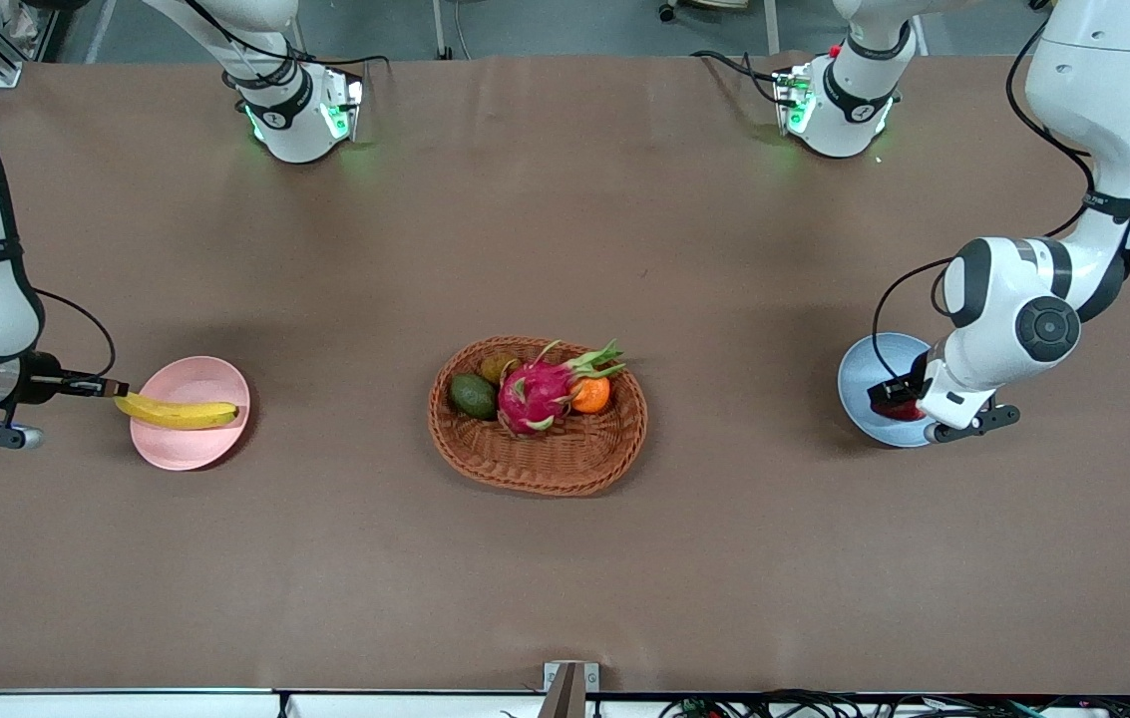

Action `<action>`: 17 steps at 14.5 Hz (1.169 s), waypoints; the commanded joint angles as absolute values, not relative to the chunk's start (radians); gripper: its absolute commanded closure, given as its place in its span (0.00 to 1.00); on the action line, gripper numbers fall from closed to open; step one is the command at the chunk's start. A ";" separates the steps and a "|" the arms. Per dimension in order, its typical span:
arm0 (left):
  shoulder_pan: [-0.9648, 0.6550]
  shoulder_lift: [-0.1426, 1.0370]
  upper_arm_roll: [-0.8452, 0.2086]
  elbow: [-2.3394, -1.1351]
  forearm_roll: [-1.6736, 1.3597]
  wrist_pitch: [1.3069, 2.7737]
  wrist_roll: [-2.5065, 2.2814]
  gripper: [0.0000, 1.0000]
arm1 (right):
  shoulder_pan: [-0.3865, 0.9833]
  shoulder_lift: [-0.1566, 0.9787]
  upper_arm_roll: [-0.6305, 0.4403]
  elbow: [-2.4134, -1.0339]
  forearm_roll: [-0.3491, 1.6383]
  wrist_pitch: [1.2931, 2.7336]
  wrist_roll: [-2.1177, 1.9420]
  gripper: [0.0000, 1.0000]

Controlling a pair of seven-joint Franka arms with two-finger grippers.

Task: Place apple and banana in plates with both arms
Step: 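Release the apple on the blue plate while the right gripper releases the banana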

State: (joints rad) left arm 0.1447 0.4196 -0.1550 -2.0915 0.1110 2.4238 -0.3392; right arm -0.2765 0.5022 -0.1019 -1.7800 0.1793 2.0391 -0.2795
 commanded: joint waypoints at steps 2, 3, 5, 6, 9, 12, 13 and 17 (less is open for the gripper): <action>0.147 0.358 -0.161 -2.105 0.132 2.416 -0.347 0.00 | -0.291 0.488 -0.087 -1.790 0.227 2.039 -0.288 0.10; 0.147 0.338 -0.161 -2.105 0.132 2.396 -0.347 0.00 | -0.291 0.488 -0.087 -1.787 0.229 2.034 -0.288 0.00; 0.147 0.290 -0.163 -2.083 0.132 2.320 -0.339 0.00 | -0.284 0.483 -0.087 -1.781 0.227 2.028 -0.288 0.00; 0.147 0.269 -0.164 -2.063 0.132 2.280 -0.336 0.00 | -0.278 0.477 -0.087 -1.775 0.227 2.020 -0.287 0.00; 0.147 0.187 -0.169 -1.999 0.130 2.148 -0.282 0.00 | -0.252 0.451 -0.084 -1.689 0.222 1.892 -0.279 0.00; 0.144 0.112 -0.179 -1.919 0.114 2.056 -0.258 0.00 | -0.242 0.439 -0.084 -1.568 0.212 1.754 -0.281 0.00; 0.144 0.103 -0.189 -1.876 0.114 2.008 -0.258 0.00 | -0.232 0.437 -0.084 -1.521 0.195 1.703 -0.281 0.00; 0.143 0.109 -0.213 -1.630 0.008 1.804 -0.252 0.01 | -0.144 0.394 -0.084 -1.402 0.086 1.570 -0.160 0.00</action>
State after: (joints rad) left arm 0.1422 0.0889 -0.2108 -1.7490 0.0639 1.8929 -0.2714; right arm -0.1885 0.4153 -0.0834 -1.4413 0.1345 1.6207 -0.2360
